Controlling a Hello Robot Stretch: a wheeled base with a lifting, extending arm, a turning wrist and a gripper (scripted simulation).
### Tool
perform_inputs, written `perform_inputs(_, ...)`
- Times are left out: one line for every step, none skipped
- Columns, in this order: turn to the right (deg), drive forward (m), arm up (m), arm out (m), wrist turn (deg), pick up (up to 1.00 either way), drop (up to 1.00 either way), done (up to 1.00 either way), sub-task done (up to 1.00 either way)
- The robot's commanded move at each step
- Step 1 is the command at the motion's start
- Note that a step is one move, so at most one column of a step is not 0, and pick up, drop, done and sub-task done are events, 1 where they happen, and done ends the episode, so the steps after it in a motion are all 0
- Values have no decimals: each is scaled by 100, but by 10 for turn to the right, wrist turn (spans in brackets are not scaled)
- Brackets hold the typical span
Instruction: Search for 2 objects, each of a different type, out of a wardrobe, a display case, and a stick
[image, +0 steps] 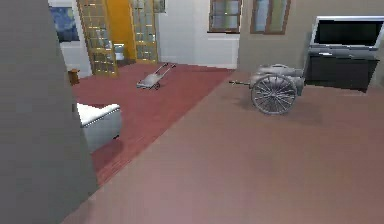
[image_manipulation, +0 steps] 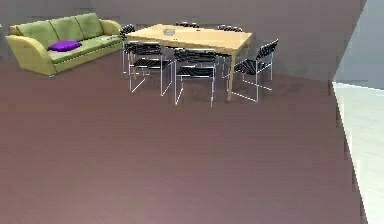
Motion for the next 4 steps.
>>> perform_inputs(0, 100, 0, 0, 0, 0, 0, 0, 0)
perform_inputs(-30, 0, 0, 0, 0, 0, 0, 0, 0)
perform_inputs(0, 100, 0, 0, 0, 0, 0, 0, 0)
perform_inputs(0, 100, 0, 0, 0, 0, 0, 0, 0)
